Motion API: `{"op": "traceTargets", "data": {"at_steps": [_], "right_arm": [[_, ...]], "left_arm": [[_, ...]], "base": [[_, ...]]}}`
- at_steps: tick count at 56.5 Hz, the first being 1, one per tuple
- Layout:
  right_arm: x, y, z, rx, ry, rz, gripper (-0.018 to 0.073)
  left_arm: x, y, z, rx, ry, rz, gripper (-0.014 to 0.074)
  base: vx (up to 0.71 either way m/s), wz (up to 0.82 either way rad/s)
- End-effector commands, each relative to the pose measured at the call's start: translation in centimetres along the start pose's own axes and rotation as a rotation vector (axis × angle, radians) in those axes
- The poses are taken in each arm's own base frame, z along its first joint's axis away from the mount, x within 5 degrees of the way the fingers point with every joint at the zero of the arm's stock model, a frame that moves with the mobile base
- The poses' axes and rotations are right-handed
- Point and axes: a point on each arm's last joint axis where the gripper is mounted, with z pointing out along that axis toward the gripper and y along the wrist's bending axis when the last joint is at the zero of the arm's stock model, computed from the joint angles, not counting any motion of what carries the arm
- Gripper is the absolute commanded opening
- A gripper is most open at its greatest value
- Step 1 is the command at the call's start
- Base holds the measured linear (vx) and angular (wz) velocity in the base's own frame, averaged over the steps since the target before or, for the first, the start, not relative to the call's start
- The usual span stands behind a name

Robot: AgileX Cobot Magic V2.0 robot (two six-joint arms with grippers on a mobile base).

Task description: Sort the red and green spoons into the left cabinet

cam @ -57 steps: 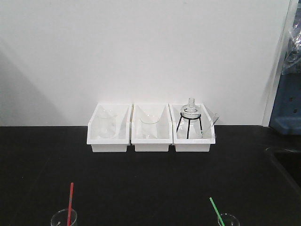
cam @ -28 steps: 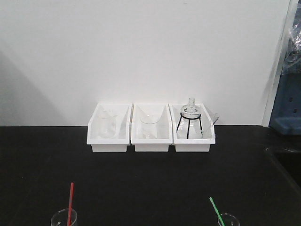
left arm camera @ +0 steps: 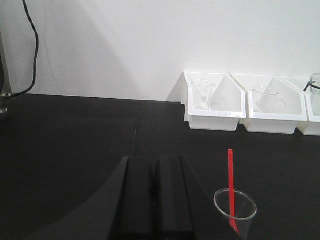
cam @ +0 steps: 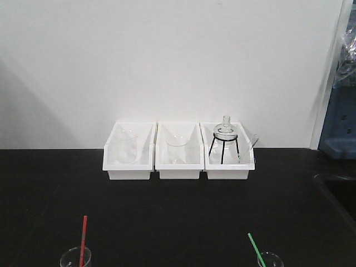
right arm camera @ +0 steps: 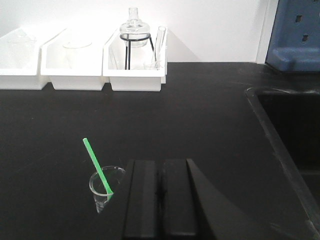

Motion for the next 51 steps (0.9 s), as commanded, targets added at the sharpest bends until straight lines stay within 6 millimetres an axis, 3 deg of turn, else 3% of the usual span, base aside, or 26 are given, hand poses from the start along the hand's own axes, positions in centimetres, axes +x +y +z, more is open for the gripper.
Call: {"op": "traceTargets", "data": {"at_steps": [1, 13, 24, 39, 45, 51], "right_arm": [[-1.9, 0.2, 0.3, -0.016, -0.114, 0.0, 0.0228], [-2.3, 0.3, 1.0, -0.03, -0.164, 0.002, 0.0308], [-2.0, 0.4, 2.4, -0.04, -0.158, 0.005, 0.0309], [-0.9, 0.6, 5.2, -0.071, -0.124, -0.023, 0.0309], [-0.8, 1.0, 5.8, -0.105, -0.147, -0.066, 0.0309], [-0.4, 1.1, 6.2, -0.123, -0.129, -0.092, 0.0309]], "left_arm": [[-1.8, -0.3, 0.1, 0.021, -0.102, -0.01, 0.0303], [-2.5, -0.4, 0.0, 0.039, -0.184, -0.01, 0.0424], [-2.5, -0.4, 0.2, 0.041, -0.184, -0.008, 0.0437], [-2.4, -0.7, 2.7, 0.065, -0.174, 0.026, 0.0437], [-2.5, -1.3, 4.0, 0.122, -0.21, 0.084, 0.0437], [-2.0, -2.1, 5.5, 0.223, -0.206, 0.034, 0.0437]], "base": [[0.0, 0.0], [0.0, 0.0], [0.0, 0.0], [0.0, 0.0], [0.0, 0.0], [0.0, 0.0]]}}
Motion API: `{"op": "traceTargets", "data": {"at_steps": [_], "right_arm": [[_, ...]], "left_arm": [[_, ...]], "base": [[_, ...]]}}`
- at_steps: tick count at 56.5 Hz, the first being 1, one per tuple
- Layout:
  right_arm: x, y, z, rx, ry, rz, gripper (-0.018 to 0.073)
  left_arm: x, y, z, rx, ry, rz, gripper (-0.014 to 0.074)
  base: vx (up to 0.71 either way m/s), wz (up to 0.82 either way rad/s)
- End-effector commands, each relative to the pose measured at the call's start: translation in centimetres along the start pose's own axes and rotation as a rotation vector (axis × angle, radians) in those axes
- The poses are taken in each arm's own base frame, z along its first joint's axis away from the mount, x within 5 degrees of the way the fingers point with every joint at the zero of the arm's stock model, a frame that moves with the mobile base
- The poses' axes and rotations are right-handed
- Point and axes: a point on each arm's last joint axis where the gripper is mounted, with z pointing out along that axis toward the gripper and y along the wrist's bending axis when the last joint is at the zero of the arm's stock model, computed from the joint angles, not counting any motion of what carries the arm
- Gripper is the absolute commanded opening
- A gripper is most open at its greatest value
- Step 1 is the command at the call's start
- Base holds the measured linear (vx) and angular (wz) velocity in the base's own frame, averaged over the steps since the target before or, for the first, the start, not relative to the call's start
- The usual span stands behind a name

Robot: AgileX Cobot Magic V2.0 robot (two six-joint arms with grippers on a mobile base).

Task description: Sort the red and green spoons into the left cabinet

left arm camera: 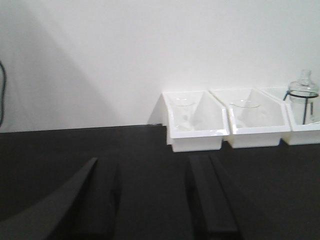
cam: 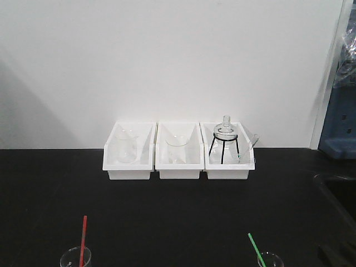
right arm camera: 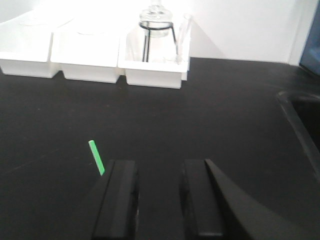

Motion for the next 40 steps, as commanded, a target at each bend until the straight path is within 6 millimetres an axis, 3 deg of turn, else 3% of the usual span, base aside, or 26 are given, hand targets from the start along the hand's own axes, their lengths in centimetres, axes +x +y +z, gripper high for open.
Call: {"op": "traceTargets", "data": {"at_steps": [1, 10, 21, 30, 40], "right_arm": [[-1.8, 0.2, 0.4, -0.031, -0.12, -0.032, 0.0309], [-1.5, 0.3, 0.6, -0.036, -0.104, -0.037, 0.0309], [-1.5, 0.3, 0.6, -0.036, -0.104, -0.037, 0.0309], [-1.5, 0.3, 0.6, -0.036, -0.104, -0.037, 0.0309], [-1.4, 0.2, 0.6, -0.033, -0.089, -0.038, 0.0309]], "left_arm": [[-1.5, -1.0, 1.5, 0.125, -0.117, -0.039, 0.0437], [-1.0, -2.2, 4.7, 0.306, -0.036, -0.09, 0.0437], [-0.9, -2.4, 9.6, 0.392, 0.027, -0.173, 0.0437], [0.5, -2.6, 13.5, 0.457, 0.09, -0.187, 0.0437], [2.6, -2.6, 16.0, 0.489, 0.171, -0.161, 0.0437]], "base": [[0.0, 0.0], [0.0, 0.0], [0.0, 0.0], [0.0, 0.0], [0.0, 0.0]]}}
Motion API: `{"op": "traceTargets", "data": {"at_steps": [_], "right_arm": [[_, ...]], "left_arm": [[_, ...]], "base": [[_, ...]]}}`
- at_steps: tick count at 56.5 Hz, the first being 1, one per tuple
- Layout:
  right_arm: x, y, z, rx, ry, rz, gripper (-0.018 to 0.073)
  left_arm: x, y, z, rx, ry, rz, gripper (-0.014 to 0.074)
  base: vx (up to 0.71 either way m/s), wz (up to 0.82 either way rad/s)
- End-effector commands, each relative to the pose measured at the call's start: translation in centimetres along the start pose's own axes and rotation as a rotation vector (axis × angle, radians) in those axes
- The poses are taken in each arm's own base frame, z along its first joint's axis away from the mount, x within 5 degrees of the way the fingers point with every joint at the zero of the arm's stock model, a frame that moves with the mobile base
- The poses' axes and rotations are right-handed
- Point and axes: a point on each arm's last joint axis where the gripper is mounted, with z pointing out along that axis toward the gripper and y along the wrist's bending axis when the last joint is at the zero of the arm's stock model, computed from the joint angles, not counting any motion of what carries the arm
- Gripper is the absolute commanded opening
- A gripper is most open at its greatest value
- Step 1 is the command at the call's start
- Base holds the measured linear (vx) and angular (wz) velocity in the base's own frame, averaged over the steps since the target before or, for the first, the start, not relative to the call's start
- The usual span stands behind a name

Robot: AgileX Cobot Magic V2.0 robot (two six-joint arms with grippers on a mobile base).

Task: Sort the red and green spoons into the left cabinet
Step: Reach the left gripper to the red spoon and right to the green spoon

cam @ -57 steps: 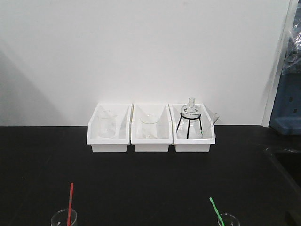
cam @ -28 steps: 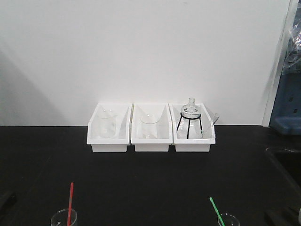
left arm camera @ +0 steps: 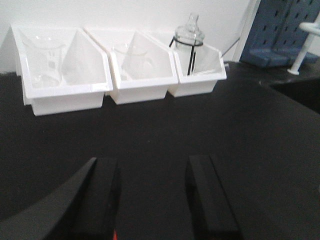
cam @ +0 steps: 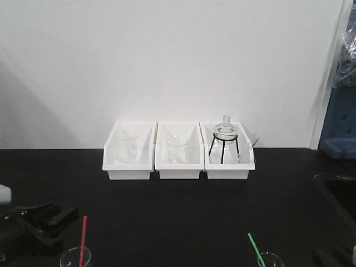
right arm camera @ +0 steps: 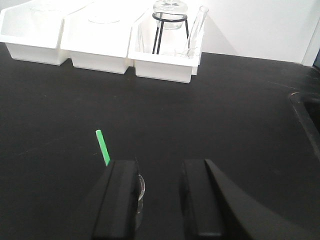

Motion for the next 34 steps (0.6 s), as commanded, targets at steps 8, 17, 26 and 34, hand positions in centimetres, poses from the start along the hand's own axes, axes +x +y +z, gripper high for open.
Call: {"op": "traceTargets", "data": {"at_steps": [8, 17, 26, 34], "right_arm": [[-1.5, 0.0, 0.1, -0.005, -0.078, -0.011, 0.0309], [-1.3, 0.0, 0.1, -0.001, -0.052, -0.014, 0.0309], [-1.3, 0.0, 0.1, -0.001, -0.052, -0.021, 0.0309], [-1.3, -0.1, 0.1, 0.0, -0.052, -0.021, 0.0309]], "left_arm": [[-0.8, 0.9, 2.3, 0.05, -0.056, -0.012, 0.0437], [0.0, 2.2, 4.1, 0.038, -0.022, -0.028, 0.0437], [0.6, 3.0, 5.3, 0.036, -0.004, -0.04, 0.0437], [1.4, 3.5, 6.0, 0.036, 0.008, -0.063, 0.0437]], "base": [[0.0, 0.0], [0.0, 0.0], [0.0, 0.0], [0.0, 0.0]]}}
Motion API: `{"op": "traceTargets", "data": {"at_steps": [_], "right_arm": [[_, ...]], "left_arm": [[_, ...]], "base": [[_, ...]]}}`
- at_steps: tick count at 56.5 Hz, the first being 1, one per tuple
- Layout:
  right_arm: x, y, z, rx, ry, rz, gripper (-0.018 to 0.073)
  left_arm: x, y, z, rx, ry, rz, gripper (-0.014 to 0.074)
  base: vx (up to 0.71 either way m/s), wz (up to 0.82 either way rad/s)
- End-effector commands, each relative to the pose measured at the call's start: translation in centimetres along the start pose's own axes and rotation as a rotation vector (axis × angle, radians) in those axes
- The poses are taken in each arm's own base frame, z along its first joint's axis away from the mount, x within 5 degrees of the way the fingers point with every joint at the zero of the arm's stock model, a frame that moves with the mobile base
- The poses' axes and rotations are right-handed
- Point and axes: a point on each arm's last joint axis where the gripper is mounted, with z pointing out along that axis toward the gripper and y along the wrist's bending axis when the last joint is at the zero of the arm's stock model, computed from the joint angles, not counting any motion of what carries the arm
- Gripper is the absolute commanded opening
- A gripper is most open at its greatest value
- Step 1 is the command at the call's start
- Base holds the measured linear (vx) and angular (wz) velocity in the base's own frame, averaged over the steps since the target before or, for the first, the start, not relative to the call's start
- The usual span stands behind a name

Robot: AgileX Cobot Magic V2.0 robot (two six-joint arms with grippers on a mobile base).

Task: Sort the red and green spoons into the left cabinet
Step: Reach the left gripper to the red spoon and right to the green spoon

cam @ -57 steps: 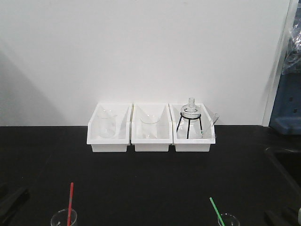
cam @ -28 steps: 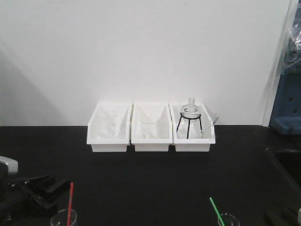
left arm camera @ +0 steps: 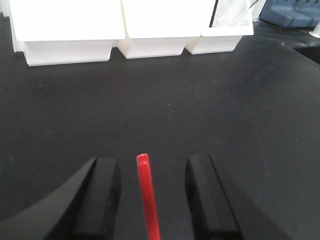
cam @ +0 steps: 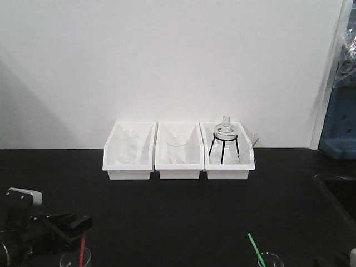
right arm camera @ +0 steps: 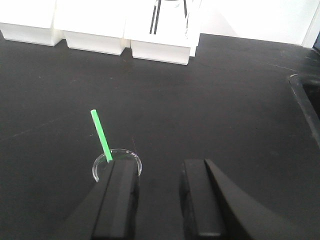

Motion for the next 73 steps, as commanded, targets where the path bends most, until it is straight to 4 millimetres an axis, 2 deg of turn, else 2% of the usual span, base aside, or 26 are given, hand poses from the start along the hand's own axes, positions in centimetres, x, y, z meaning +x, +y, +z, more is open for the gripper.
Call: {"op": "traceTargets", "data": {"at_steps": [1, 14, 22, 39, 49, 58, 73], "right_arm": [[-1.9, 0.0, 0.0, -0.008, -0.113, -0.018, 0.0309], [-1.9, 0.0, 0.0, -0.008, -0.113, -0.018, 0.0309], [-1.8, 0.0, 0.0, -0.008, -0.11, -0.018, 0.0309], [-1.6, 0.0, 0.0, -0.004, -0.08, -0.019, 0.0309], [-1.4, 0.1, 0.3, -0.022, -0.073, -0.058, 0.0316], [-1.5, 0.2, 2.0, -0.045, -0.04, -0.083, 0.0358], [-4.2, 0.2, 6.5, -0.12, -0.071, -0.134, 0.0435]], "left_arm": [[-2.2, -0.5, -0.1, 0.041, -0.119, -0.002, 0.0437], [-0.9, -0.5, 0.9, 0.073, -0.1, -0.024, 0.0435], [-0.6, -0.8, 1.1, 0.087, -0.094, -0.026, 0.0388], [-0.9, -1.0, 1.1, 0.105, -0.114, -0.026, 0.0163], [-1.1, -1.2, 1.0, 0.135, -0.146, -0.026, 0.0063], [-1.3, -1.4, 1.0, 0.153, -0.166, -0.027, 0.0029], [-1.3, -1.4, 1.0, 0.152, -0.165, -0.027, 0.0031]], "base": [[0.0, 0.0], [0.0, 0.0], [0.0, 0.0], [0.0, 0.0], [0.0, 0.0], [0.0, 0.0], [0.0, 0.0]]}}
